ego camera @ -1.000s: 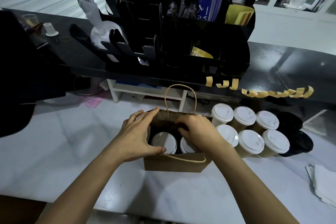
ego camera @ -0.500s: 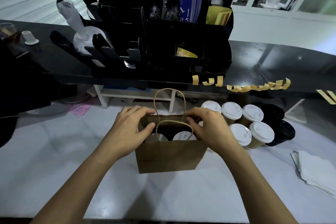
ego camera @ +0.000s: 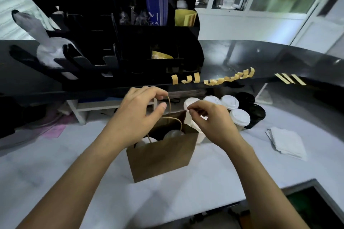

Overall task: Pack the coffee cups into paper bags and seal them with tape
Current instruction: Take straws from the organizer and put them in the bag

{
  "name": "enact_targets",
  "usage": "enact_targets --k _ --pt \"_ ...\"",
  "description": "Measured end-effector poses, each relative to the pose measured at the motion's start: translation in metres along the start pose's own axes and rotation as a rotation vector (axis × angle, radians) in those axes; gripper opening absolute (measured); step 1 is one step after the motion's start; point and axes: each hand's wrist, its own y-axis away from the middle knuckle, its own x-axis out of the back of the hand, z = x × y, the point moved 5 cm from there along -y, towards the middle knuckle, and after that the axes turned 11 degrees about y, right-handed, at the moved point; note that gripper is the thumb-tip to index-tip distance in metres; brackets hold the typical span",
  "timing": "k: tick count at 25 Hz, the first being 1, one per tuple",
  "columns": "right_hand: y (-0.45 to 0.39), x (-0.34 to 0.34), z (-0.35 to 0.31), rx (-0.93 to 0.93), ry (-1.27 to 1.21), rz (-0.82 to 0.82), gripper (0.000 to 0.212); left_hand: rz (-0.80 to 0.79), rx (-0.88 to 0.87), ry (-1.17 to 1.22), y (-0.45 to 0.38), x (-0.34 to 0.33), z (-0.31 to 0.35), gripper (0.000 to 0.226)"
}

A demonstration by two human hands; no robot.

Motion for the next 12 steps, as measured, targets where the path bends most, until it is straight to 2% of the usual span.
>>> enact_targets --k 4,12 --pt "0.011 0.017 0.022 -0.067 -0.022 0.053 0.013 -0.035 -0.087 -0.021 -0.017 -0.020 0.026 0.031" --pt "0.036 0.056 0.106 -0.183 -0.076 0.093 0.010 -0.064 -0.140 0.002 -0.051 -0.082 0.078 0.027"
